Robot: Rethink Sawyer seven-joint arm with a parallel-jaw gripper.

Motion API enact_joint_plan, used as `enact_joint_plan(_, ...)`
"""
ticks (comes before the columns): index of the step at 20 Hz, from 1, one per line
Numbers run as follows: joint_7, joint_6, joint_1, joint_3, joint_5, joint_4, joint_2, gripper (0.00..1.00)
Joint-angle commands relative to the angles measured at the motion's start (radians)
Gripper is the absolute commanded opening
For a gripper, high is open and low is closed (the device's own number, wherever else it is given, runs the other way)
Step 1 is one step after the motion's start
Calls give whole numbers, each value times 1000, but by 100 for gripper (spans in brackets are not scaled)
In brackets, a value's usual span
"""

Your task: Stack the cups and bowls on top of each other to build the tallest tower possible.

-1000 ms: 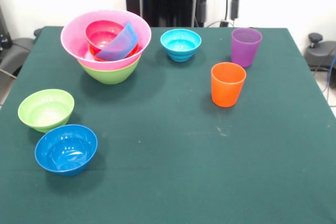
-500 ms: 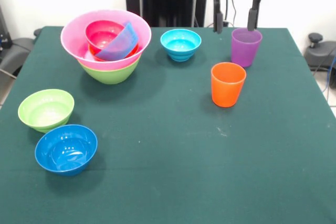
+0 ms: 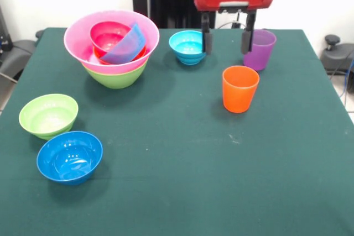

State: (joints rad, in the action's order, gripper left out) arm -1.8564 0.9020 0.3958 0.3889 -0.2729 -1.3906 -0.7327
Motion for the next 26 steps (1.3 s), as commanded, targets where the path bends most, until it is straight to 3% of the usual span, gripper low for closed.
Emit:
enact_joint_plan(1, 105, 117, 16, -7, -78, 162, 113, 100)
enact_joint_plan(17, 216, 92, 94, 33, -85, 179, 151, 100)
enact_joint_plan(26, 300, 104, 141, 72, -91, 239, 216, 100)
